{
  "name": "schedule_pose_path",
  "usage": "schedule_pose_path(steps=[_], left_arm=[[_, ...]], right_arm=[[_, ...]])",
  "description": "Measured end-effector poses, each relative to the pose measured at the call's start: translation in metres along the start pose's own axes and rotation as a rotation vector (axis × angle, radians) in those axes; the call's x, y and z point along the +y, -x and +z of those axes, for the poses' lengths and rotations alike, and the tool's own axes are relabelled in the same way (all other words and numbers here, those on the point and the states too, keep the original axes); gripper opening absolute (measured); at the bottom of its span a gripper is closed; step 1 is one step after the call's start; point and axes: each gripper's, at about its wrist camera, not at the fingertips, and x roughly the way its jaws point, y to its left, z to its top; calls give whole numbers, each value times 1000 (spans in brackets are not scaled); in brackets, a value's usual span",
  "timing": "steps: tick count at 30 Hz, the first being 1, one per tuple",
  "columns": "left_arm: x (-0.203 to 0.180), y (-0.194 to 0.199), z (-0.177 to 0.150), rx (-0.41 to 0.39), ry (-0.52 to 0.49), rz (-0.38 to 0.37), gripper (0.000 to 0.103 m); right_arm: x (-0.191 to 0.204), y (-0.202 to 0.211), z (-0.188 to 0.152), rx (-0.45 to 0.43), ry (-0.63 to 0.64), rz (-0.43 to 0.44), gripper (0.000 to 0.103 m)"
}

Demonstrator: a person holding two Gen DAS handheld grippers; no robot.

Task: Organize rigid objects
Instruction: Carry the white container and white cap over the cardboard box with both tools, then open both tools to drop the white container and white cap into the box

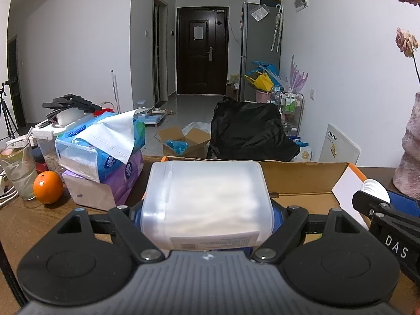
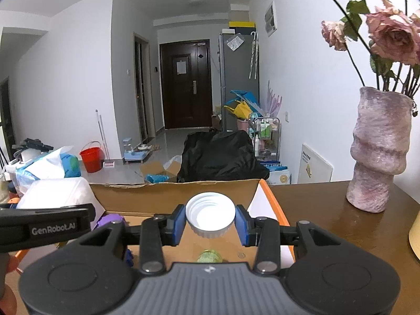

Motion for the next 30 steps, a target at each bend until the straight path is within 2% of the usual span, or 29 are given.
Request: schedule_pose_path(steps=[24, 27, 29, 30], left_arm=[[-2, -23, 0, 21, -35, 6, 84], [-1, -23, 0, 25, -36, 8, 88], [-1, -21, 0, 16, -39, 32, 103], [-1, -20, 0, 6, -40, 50, 103]], right_arm=[[3, -19, 0, 49, 30, -11, 39], [2, -20, 1, 64, 29, -14, 40], [0, -20, 1, 68, 21, -25, 52], [-1, -20, 3, 67, 15, -32, 67]])
